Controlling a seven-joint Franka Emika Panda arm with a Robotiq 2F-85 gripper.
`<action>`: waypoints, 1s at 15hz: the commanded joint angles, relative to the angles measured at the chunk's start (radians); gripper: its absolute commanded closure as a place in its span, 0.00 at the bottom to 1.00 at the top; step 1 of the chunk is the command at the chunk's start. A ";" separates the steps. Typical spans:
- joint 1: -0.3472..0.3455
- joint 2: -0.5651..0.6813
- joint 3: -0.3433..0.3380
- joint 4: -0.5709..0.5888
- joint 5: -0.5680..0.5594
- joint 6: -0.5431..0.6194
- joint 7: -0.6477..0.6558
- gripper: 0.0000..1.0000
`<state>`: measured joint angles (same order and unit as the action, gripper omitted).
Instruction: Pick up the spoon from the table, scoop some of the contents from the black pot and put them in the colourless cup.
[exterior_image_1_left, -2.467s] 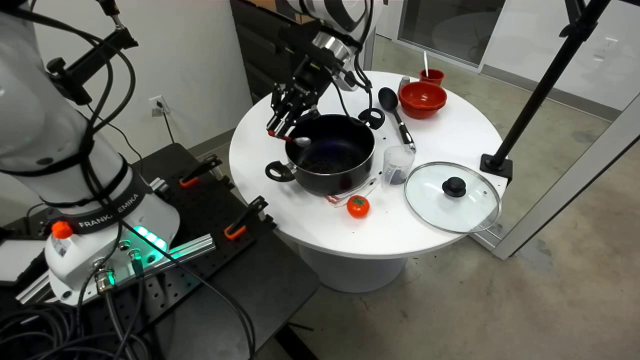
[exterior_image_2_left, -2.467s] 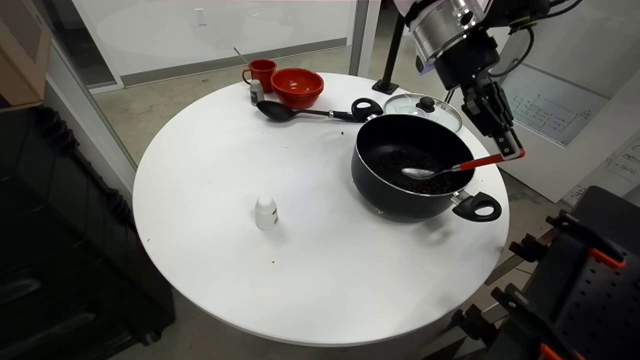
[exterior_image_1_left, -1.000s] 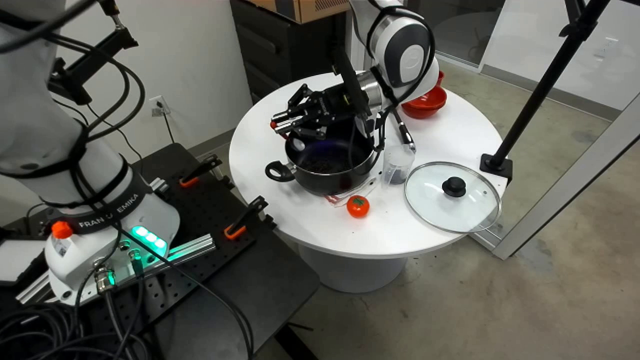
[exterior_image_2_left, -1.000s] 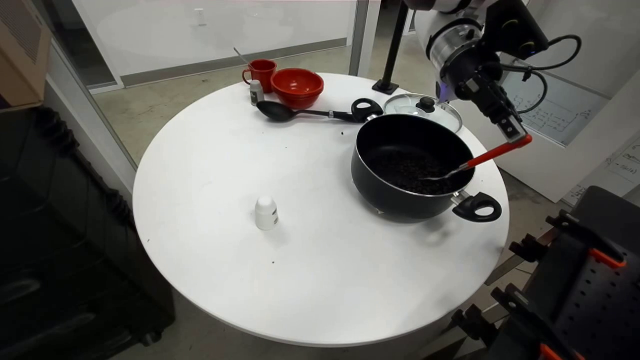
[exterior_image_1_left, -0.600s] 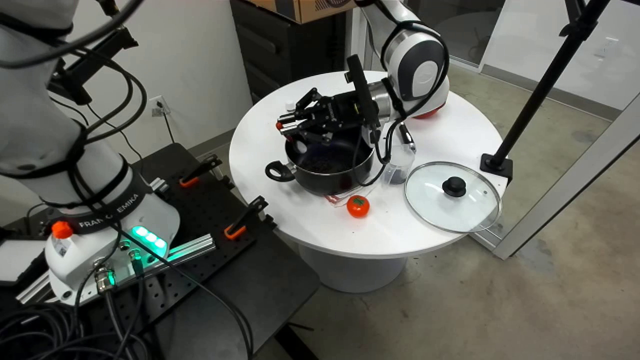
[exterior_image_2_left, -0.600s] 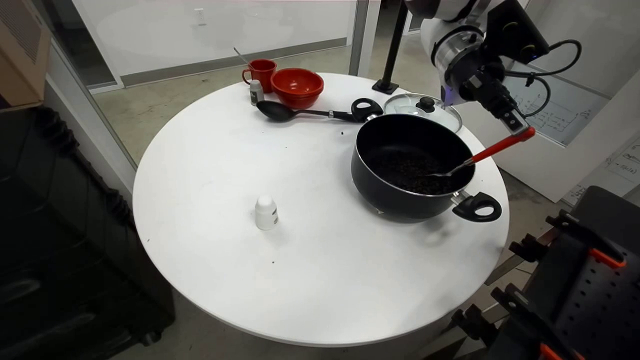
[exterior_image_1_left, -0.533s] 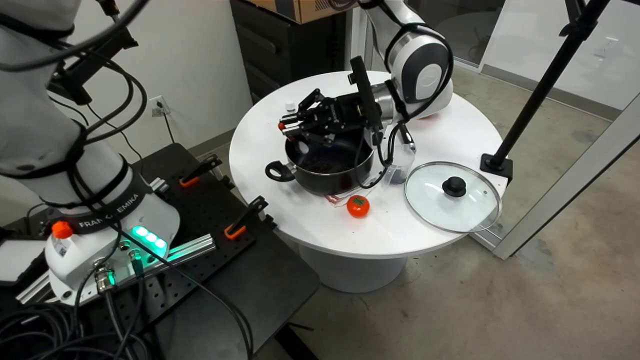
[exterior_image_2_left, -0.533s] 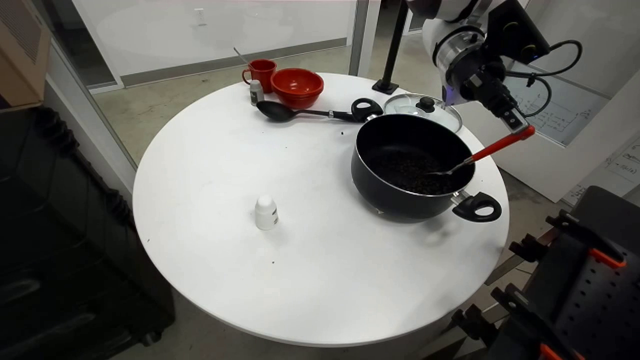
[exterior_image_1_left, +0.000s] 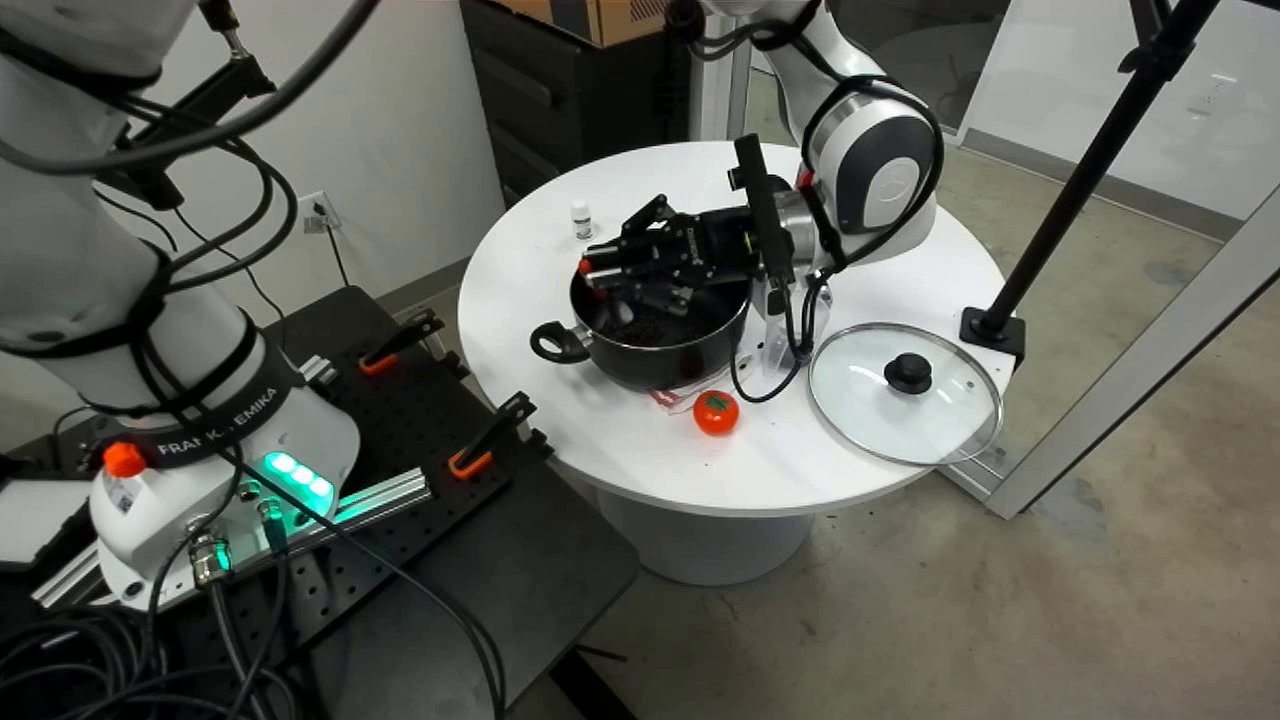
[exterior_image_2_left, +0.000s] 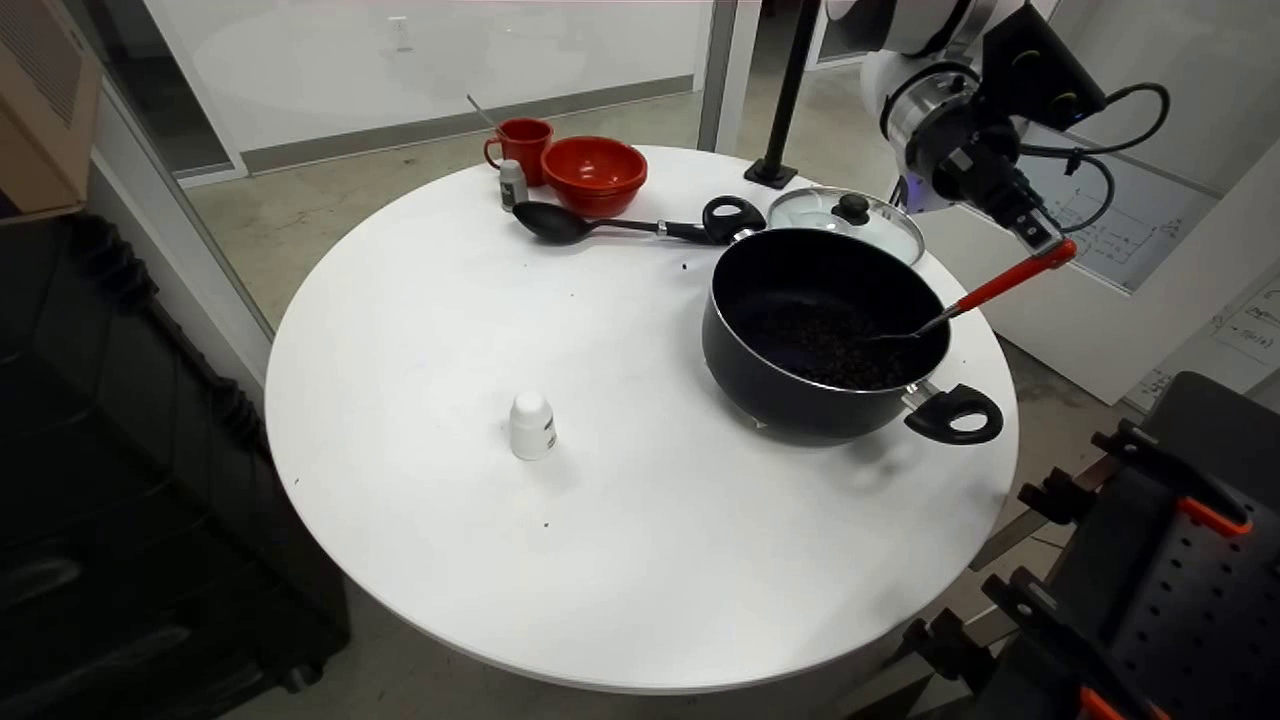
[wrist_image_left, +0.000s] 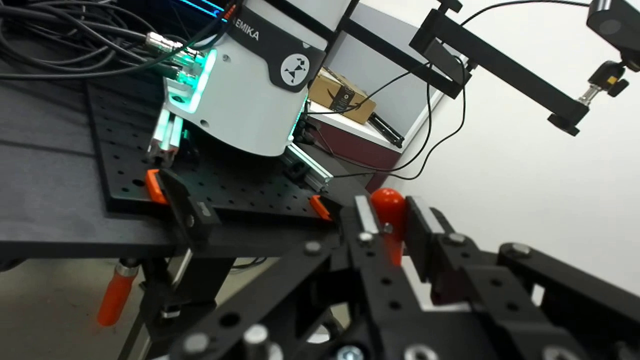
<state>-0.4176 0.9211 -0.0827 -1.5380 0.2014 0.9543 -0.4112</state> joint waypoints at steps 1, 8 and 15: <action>-0.001 0.025 0.000 0.052 -0.028 -0.034 -0.014 0.95; -0.009 0.080 -0.002 0.062 -0.021 0.007 -0.010 0.95; 0.007 0.087 0.000 -0.036 -0.010 0.268 -0.006 0.95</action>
<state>-0.4199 1.0277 -0.0811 -1.5276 0.1904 1.1396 -0.4159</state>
